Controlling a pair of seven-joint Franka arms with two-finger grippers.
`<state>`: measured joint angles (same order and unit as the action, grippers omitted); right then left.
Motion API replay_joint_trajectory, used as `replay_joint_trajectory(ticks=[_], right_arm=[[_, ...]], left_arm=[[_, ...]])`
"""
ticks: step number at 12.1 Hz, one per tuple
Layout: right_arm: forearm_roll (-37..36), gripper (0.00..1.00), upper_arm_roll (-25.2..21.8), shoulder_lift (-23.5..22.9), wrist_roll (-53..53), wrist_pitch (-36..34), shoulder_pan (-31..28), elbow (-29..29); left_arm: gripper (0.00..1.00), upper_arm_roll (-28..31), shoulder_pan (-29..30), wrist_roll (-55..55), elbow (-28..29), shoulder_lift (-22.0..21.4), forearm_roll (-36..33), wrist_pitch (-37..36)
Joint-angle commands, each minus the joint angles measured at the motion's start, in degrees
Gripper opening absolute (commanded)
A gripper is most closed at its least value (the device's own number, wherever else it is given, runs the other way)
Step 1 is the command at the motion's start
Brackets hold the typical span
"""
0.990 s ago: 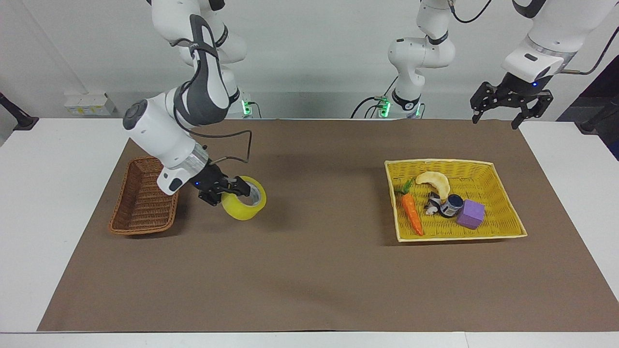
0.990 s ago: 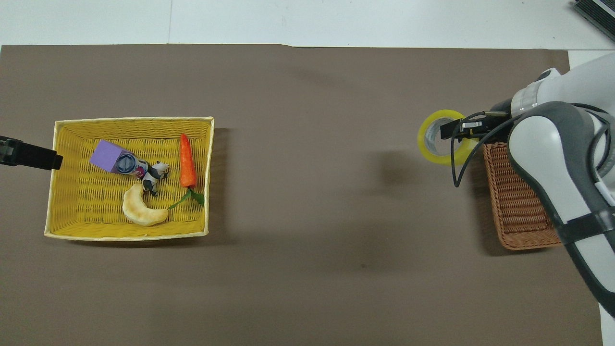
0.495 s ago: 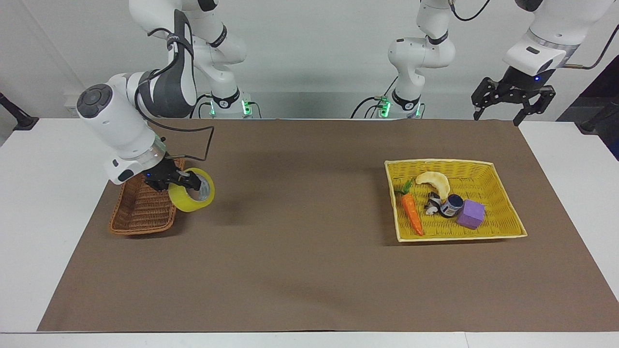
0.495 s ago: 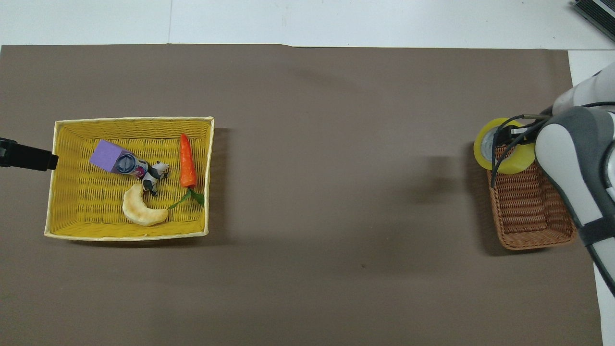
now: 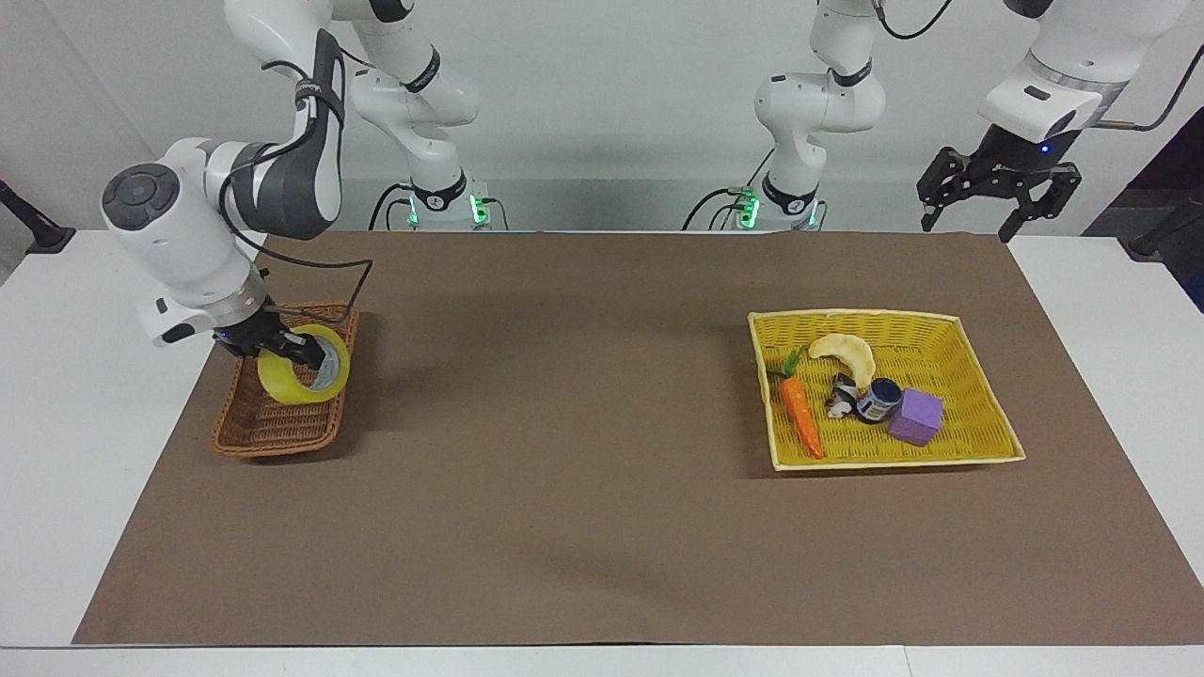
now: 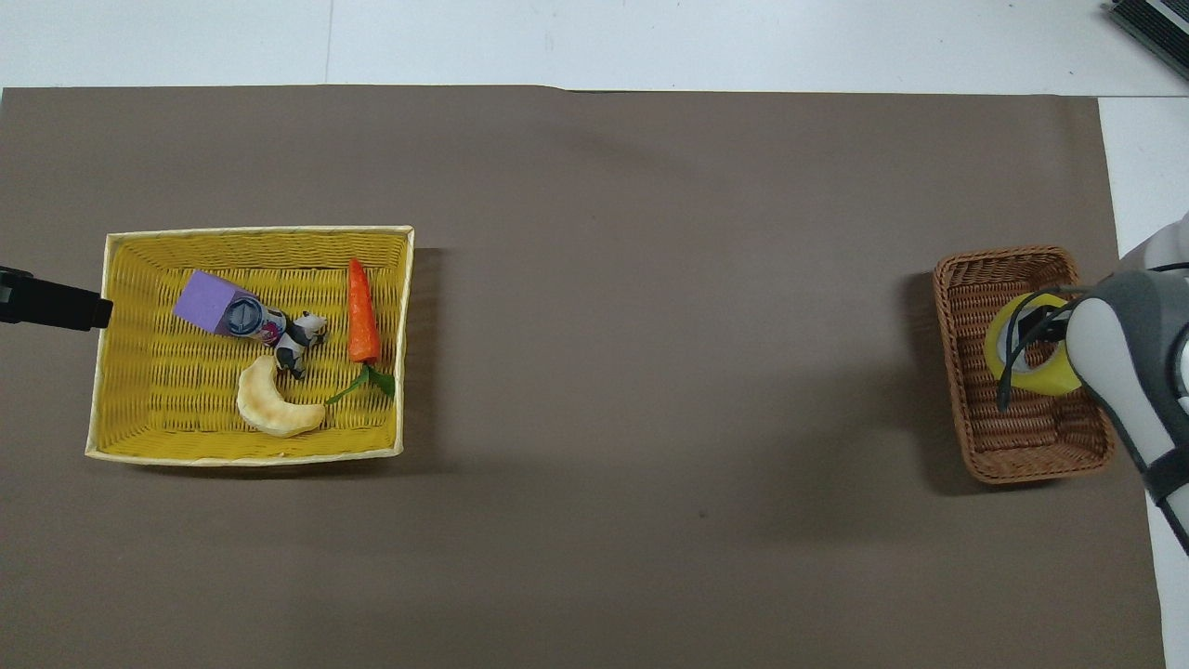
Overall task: Move tape to another basket
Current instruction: 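Lower the tape into the wicker basket and open the right gripper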
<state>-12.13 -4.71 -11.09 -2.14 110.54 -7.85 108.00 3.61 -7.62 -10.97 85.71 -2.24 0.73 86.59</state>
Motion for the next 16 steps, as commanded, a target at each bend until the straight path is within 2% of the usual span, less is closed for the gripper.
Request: replay_joint_trajectory(ticks=[1, 2, 3, 8, 11, 16], right_arm=[[-3.85, 0.37, 0.67, 3.09, -0.94, 4.50, -1.64, 7.92], [-4.22, 0.92, 0.67, 3.18, -0.77, 5.90, -1.99, 8.45], [-4.31, 1.00, 0.76, 3.01, -0.85, 5.66, -2.08, 8.11], [-4.40, 1.00, 0.85, 2.30, -1.56, 6.53, -1.03, 6.70], [-3.70, 1.00, 1.29, 1.77, -1.55, 6.53, 0.03, 3.89], [-5.62, 1.00, 1.02, 4.23, 2.58, 5.92, -0.76, 9.24]], left_arm=[[1.00, -0.53, 0.68, -0.10, -0.28, -0.31, -0.90, -0.81], [1.00, -0.53, 0.68, -0.10, -0.36, -0.31, -0.90, -0.81], [1.00, -0.53, 0.68, -0.19, -0.28, -0.31, -0.90, -0.81], [1.00, -0.53, 0.68, -0.10, -0.36, -0.40, -0.90, -0.81], [1.00, -0.53, 0.68, -0.10, -0.36, -0.40, -0.90, -0.81], [1.00, -0.53, 0.68, -0.19, -0.28, -0.31, -0.90, -0.81]])
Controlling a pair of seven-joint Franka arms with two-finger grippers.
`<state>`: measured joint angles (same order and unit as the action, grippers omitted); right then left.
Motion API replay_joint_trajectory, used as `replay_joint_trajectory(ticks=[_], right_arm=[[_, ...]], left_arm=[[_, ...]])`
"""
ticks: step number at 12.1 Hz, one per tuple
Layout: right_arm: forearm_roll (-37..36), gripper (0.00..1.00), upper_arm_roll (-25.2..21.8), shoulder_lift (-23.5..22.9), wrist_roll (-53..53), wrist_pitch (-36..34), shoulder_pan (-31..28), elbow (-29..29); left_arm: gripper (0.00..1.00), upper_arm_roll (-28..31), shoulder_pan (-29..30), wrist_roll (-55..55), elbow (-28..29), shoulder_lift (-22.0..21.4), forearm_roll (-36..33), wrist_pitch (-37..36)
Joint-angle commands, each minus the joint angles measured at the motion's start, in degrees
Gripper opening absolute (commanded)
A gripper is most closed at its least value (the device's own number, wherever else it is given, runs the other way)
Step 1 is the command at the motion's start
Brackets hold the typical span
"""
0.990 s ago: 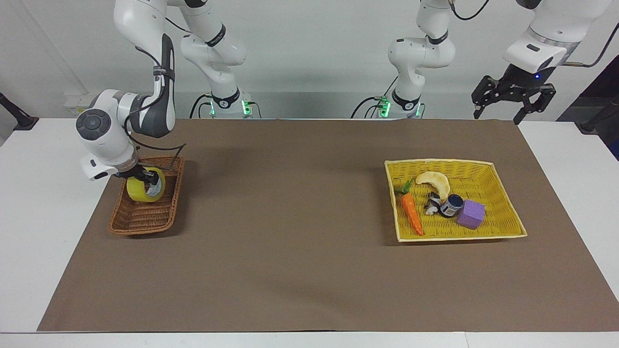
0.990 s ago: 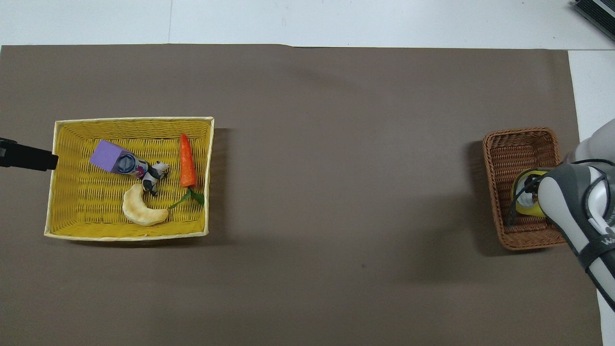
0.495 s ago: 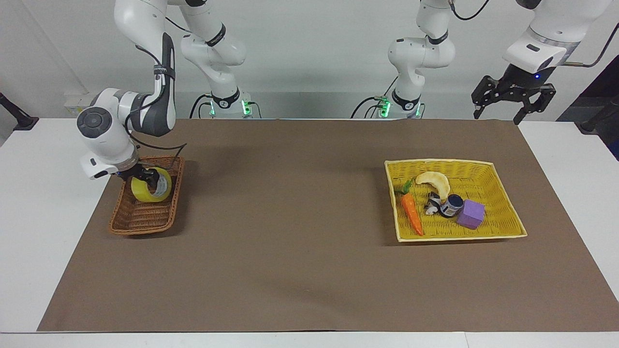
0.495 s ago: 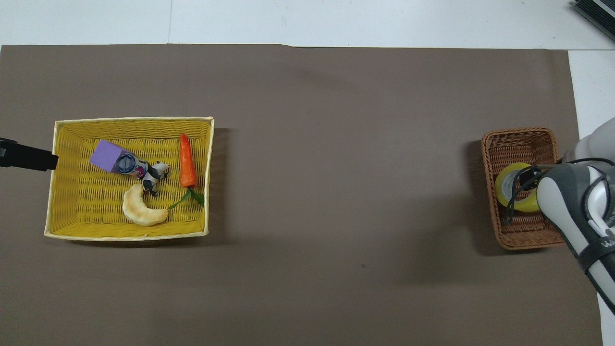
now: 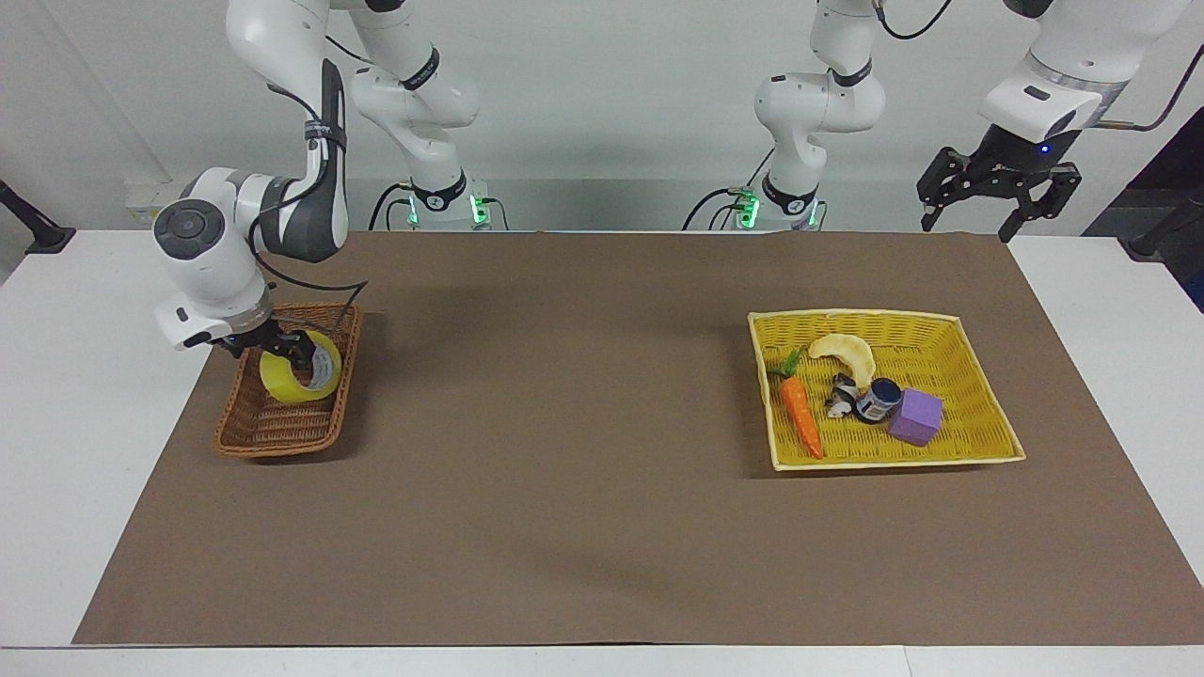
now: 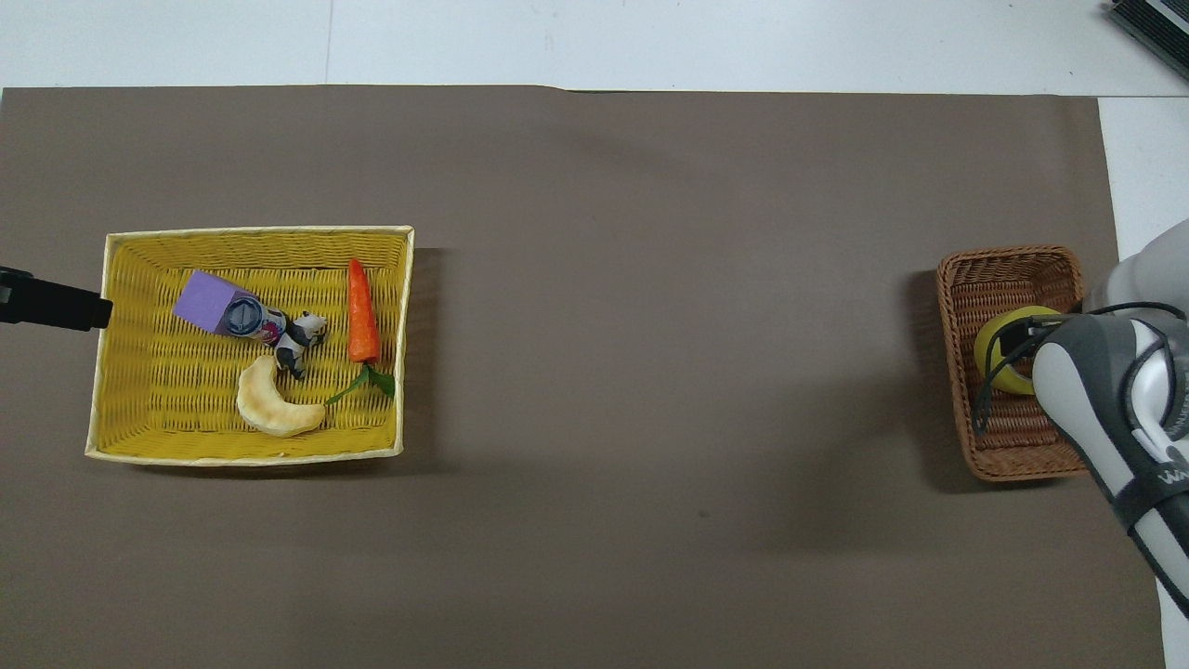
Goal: Move tape to another basket
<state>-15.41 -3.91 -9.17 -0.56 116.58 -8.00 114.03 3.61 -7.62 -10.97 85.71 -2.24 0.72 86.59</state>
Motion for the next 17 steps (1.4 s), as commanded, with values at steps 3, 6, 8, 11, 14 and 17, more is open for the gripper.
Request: replay_joint_trajectory(ticks=[3, 6, 8, 11, 14, 17], right_arm=[[-1.91, 1.00, 0.48, 1.44, -1.89, 0.23, -0.44, -0.80], [9.04, 1.00, 0.57, 0.12, -2.44, 0.40, 0.44, -9.32], [14.34, 1.00, 1.36, 0.55, -2.08, -0.29, 0.71, -13.11], [13.31, 1.00, 6.53, 1.43, -1.99, -11.24, 0.79, -21.18], [12.95, 1.00, 9.09, 1.52, -1.91, -20.93, 0.71, -28.32], [13.65, 1.00, 9.53, 1.43, -2.08, -27.71, 0.62, -33.51]], left_arm=[[1.00, -0.53, 0.68, -0.10, -0.36, -0.40, -0.90, -0.81], [1.00, -0.53, 0.68, -0.10, -0.36, -0.31, -0.90, -0.81], [1.00, -0.53, 0.68, -0.10, -0.36, -0.40, -0.90, -0.81], [1.00, -0.53, 0.68, -0.10, -0.28, -0.31, -0.90, -0.81], [1.00, -0.53, 0.68, -0.10, -0.36, -0.40, -0.90, -0.81], [1.00, -0.53, 0.68, -0.10, -0.36, -0.31, -0.90, -0.81]])
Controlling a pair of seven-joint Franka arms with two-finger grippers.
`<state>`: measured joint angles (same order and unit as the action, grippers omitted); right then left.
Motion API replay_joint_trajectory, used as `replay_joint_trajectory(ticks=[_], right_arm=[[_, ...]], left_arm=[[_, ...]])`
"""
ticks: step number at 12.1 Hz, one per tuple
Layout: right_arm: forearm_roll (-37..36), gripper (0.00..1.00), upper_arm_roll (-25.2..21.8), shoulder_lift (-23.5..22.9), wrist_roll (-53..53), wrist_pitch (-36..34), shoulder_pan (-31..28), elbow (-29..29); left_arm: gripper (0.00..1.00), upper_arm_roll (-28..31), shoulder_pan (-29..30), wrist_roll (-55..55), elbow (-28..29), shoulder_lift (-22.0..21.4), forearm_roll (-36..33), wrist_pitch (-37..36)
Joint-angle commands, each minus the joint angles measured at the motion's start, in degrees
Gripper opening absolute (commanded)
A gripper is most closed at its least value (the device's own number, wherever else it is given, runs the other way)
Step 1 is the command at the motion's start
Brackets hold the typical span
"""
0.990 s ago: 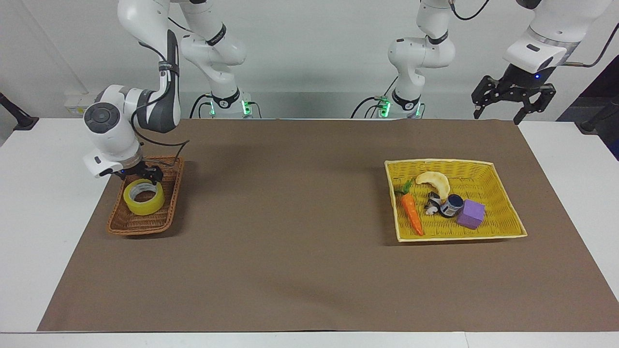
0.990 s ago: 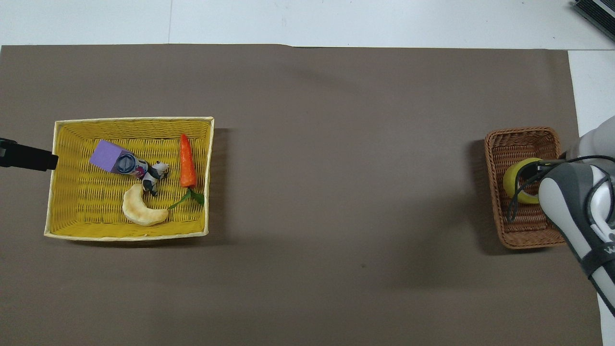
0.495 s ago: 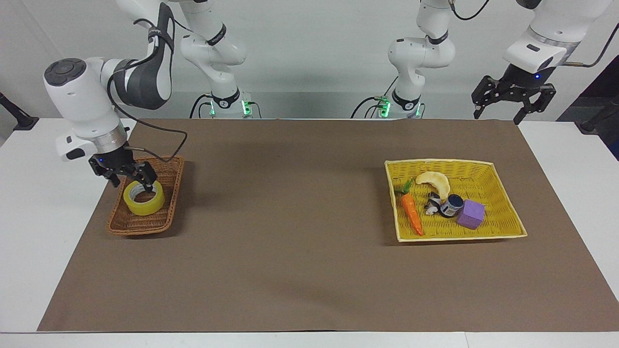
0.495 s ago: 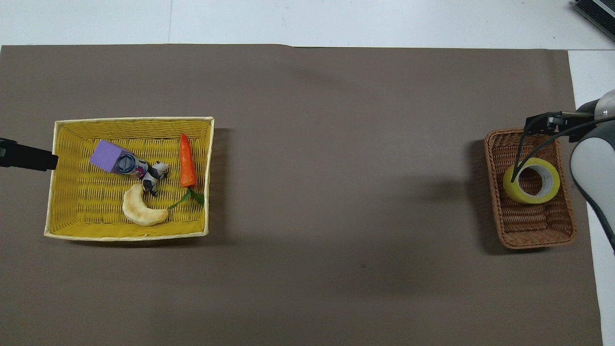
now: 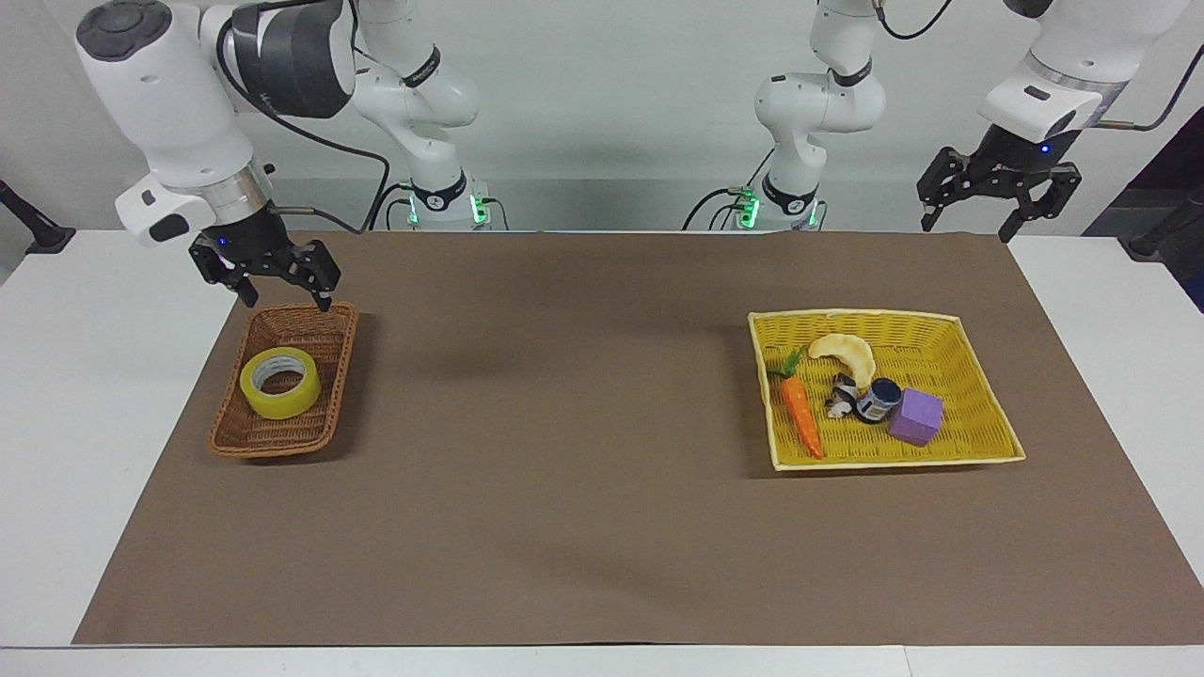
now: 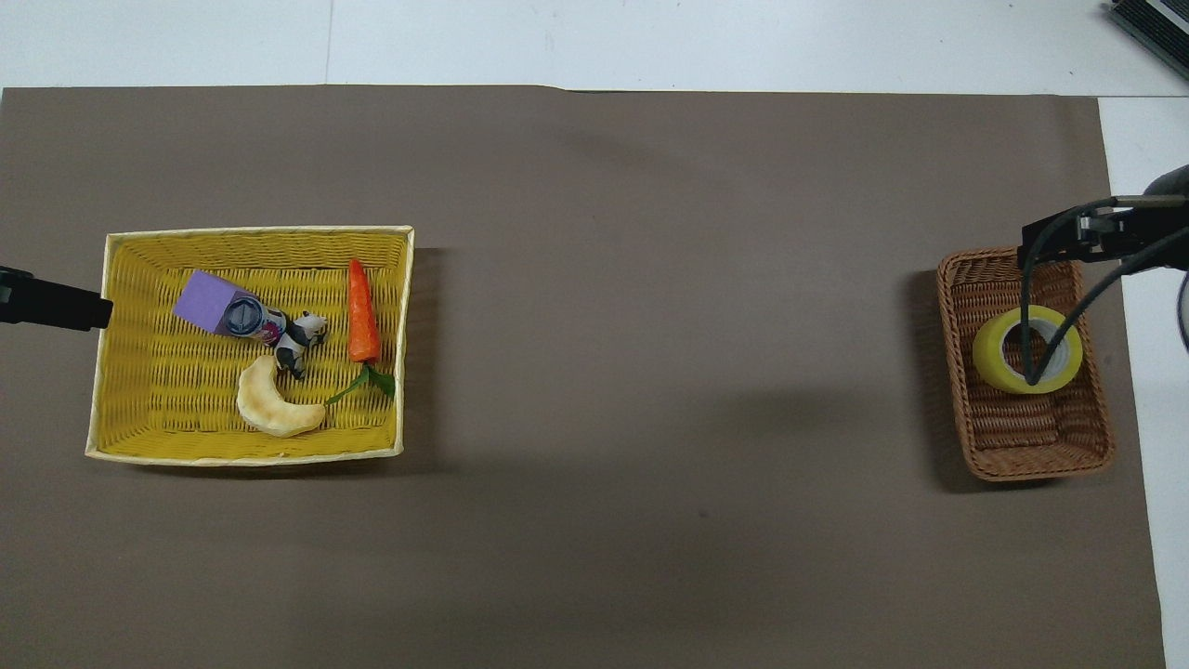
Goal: Move tape to another basket
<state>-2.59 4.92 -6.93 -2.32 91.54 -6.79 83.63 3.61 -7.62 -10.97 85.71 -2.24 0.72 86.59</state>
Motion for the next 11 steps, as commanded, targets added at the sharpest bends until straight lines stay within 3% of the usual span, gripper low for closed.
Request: replay_joint_trajectory(ticks=[1, 3, 6, 11], right_arm=[[1.18, 1.00, 0.80, -0.37, -0.66, -1.81, -0.60, -2.77], [2.24, 1.00, 0.71, 1.03, -1.45, -1.80, -0.69, -0.85], [2.33, 1.00, 0.80, 6.39, -4.17, 5.91, -0.51, 8.81], [2.68, 1.00, 1.15, 5.34, -3.92, 5.32, -0.51, 6.90]], left_arm=[[1.00, -0.53, 0.68, -0.19, -0.28, -0.31, -0.90, -0.81], [1.00, -0.53, 0.68, -0.10, -0.36, -0.31, -0.90, -0.81], [1.00, -0.53, 0.68, -0.10, -0.28, -0.31, -0.90, -0.81], [1.00, -0.53, 0.68, -0.10, -0.28, -0.40, -0.90, -0.81]])
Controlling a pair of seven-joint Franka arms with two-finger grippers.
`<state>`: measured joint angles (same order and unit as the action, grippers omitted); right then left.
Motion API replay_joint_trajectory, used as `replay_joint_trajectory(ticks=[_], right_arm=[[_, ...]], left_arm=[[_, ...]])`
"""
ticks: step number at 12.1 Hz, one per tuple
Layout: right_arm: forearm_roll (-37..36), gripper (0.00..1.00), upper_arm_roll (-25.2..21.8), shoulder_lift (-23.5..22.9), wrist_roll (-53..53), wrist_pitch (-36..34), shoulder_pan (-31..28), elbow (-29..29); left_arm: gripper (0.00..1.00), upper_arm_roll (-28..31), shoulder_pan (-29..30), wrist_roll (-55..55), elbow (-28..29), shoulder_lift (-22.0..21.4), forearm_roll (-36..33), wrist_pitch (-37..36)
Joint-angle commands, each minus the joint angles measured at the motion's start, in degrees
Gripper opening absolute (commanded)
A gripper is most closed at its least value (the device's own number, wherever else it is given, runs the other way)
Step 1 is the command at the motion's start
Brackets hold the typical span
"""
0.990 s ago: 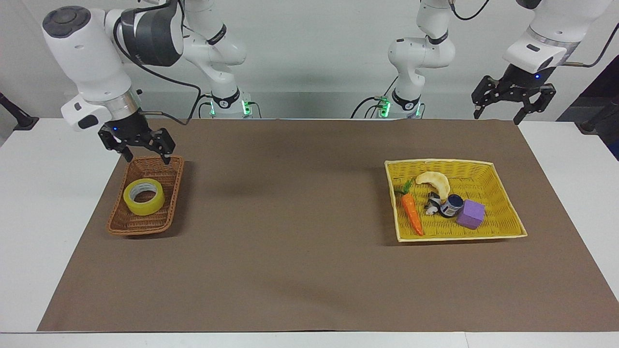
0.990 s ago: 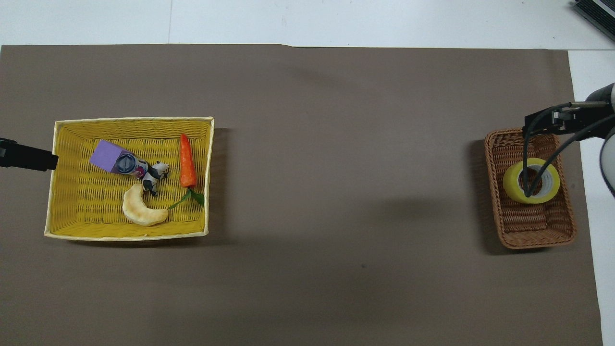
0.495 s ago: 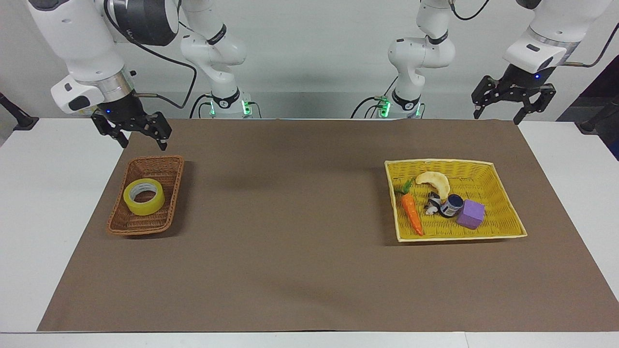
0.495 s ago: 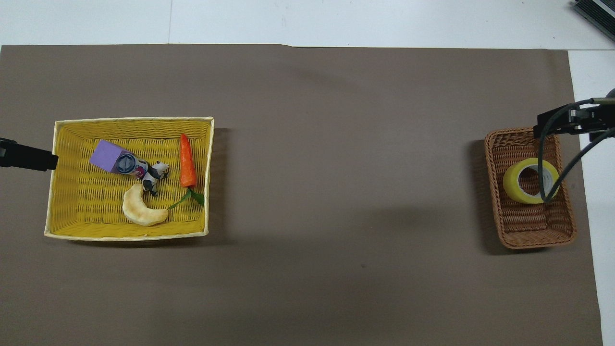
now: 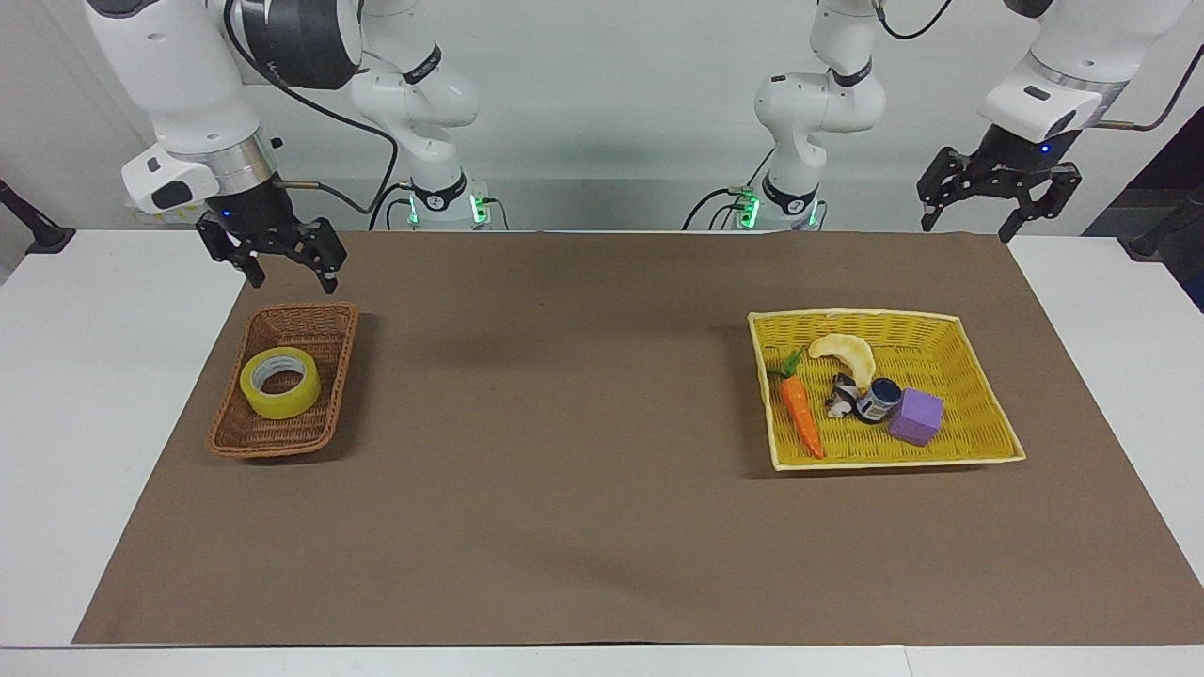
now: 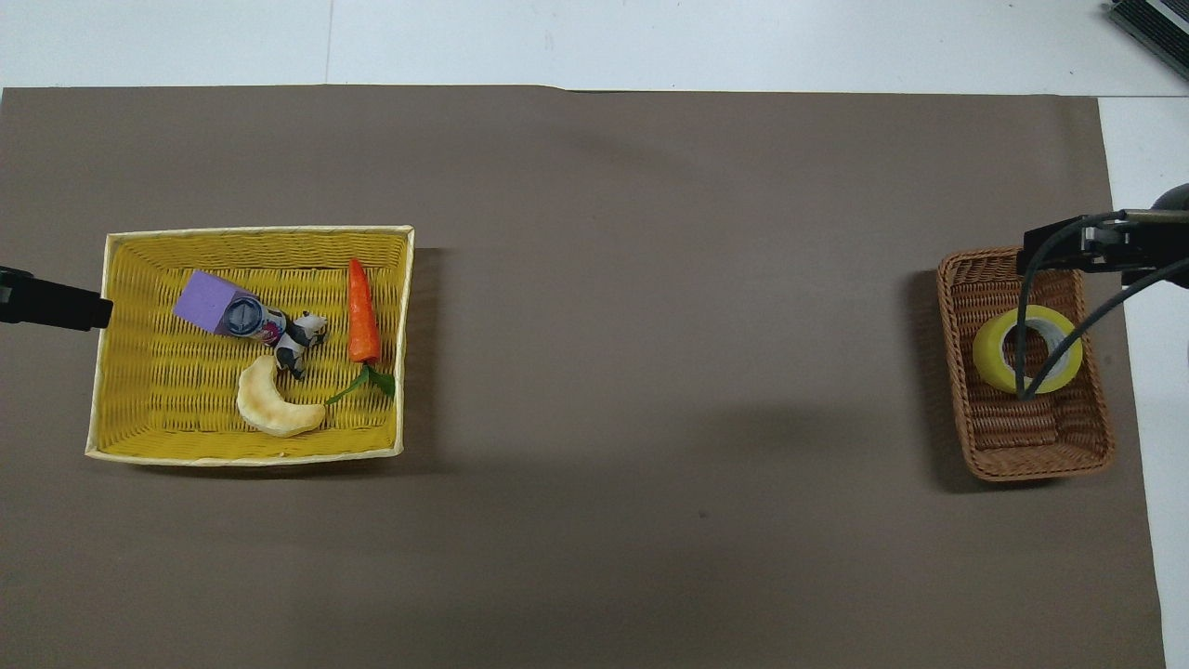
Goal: Move tape to another basket
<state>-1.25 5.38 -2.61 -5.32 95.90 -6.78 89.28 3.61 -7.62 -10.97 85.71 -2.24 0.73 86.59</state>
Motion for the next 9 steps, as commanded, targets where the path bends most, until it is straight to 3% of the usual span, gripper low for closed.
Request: replay_joint_trajectory(ticks=[1, 9], right_arm=[[1.33, 1.00, 0.77, 1.02, -0.57, 0.96, -0.51, 1.25], [2.92, 1.00, 0.77, 0.85, 1.36, -1.76, -0.69, -0.07]], left_arm=[[1.00, -0.53, 0.68, -0.10, -0.36, -0.40, -0.90, -0.90], [1.00, -0.53, 0.68, -0.10, -0.36, -0.31, -0.90, -0.81]])
